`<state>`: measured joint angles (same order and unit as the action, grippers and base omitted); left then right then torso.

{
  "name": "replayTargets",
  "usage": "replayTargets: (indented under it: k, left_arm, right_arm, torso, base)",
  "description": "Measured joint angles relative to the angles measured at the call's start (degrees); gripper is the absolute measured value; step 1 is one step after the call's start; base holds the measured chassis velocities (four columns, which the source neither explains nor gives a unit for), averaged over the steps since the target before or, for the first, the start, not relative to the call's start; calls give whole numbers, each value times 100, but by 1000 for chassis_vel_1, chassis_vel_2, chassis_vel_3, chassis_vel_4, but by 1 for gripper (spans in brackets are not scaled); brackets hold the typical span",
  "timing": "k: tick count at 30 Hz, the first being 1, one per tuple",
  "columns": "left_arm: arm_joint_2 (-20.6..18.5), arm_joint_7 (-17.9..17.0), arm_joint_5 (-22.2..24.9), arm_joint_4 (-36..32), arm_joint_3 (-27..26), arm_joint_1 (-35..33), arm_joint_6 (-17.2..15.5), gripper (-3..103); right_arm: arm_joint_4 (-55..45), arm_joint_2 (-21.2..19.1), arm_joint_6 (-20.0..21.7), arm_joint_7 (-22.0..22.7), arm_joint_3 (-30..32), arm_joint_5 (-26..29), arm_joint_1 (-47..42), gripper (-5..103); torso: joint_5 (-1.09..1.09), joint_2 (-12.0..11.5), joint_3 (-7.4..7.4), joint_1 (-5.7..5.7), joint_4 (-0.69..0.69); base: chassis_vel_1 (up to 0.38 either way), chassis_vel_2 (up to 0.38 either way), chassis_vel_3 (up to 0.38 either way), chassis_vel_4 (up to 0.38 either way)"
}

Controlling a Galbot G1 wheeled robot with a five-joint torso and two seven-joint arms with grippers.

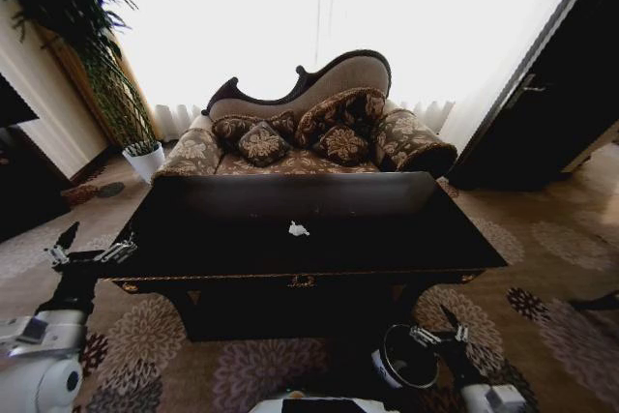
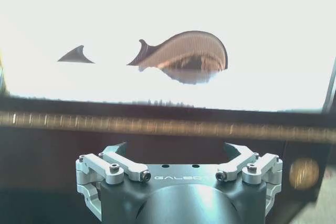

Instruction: Move to the front of the table and place the trash on the table into the trash bin.

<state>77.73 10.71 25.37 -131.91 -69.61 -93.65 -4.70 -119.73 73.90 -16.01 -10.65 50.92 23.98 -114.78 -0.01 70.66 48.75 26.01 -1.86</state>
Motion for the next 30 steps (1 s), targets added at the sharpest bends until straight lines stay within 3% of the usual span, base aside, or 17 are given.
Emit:
replayTargets:
  k: [10, 15, 19, 22, 30]
  left_arm:
    - [-43, 0, 47, 36, -67, 10, -1, 100]
    - [-21, -1, 43, -9, -60, -9, -4, 100]
    - [-4, -1, 33, -81, -60, -59, -9, 100]
    - [56, -2, -53, -138, -31, -106, -12, 100]
    - [100, 1, -228, -209, 168, -98, -107, 100]
  right_arm:
    - [-992, -122, 360, -41, 662, 748, 102, 100]
    - [-1315, -281, 642, 68, 658, 1020, 334, 100]
    - [-1666, -704, 1030, 619, 327, 1346, 744, 100]
    - [-1794, -1497, 1459, 1371, -247, 1530, 1418, 100]
    - [-1936, -2190, 2197, 1857, -1141, 1683, 2402, 100]
  torso:
    - [-1, 0, 0, 0, 0]
    - [0, 0, 0, 0, 0]
    - [0, 0, 0, 0, -1]
    - [1, 0, 0, 0, 2]
    - [-2, 0, 1, 0, 0]
  base:
    - [0, 0, 0, 0]
    - [0, 0, 0, 0]
    - [0, 0, 0, 0]
    - [0, 0, 0, 0]
    - [0, 0, 0, 0]
